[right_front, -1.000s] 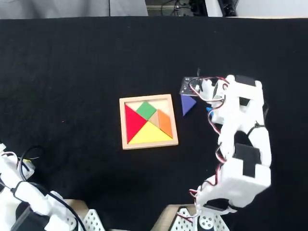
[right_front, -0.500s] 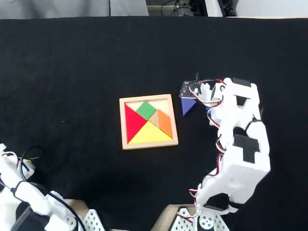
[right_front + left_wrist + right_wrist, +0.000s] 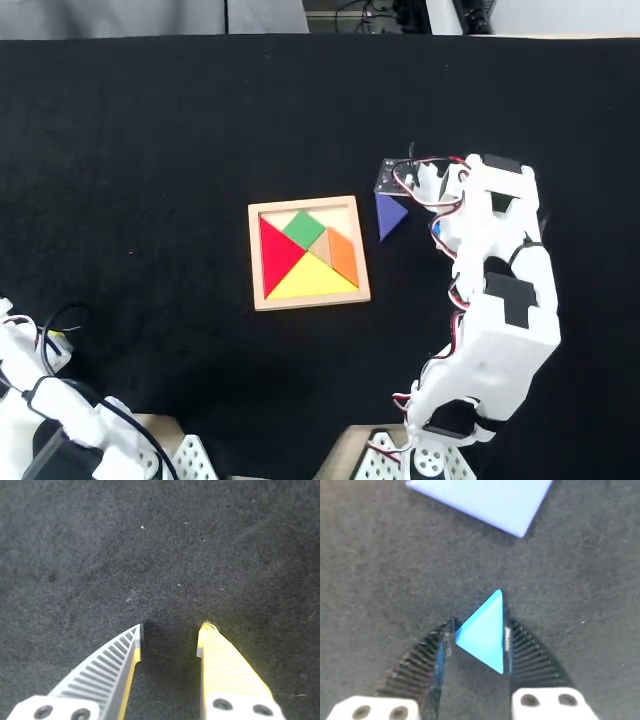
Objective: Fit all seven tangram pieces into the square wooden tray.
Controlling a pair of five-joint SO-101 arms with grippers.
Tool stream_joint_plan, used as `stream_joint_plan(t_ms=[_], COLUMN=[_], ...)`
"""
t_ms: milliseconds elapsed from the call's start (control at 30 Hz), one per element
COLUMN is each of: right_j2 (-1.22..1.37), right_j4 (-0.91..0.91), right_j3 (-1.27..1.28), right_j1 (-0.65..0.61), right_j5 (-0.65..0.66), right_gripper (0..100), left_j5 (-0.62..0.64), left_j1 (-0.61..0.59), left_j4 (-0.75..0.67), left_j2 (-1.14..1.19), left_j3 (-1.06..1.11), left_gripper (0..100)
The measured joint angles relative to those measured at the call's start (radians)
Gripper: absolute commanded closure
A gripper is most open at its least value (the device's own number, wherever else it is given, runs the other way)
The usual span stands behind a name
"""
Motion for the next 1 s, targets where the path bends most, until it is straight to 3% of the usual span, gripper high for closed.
stream_joint_plan(t_ms=[167,400,700,1000], right_j2=[0.000,-0.106,-0.229,-0.186], right_j4=[0.018,0.216,0.242,0.112], right_j3=[-0.029,-0.124,-0.127,-0.169], right_j1=[0.000,-0.038,-0.331,-0.632], right_j5=[0.000,0.000,0.000,-0.227], right_gripper=[90.6,90.6,90.6,90.6], left_j5=[0.000,0.000,0.000,0.000], left_j1=[0.000,0.000,0.000,0.000], left_j4=[0.000,0.000,0.000,0.000], left_j2=[0.000,0.000,0.000,0.000], left_j3=[0.000,0.000,0.000,0.000], left_gripper=[81,81,81,81])
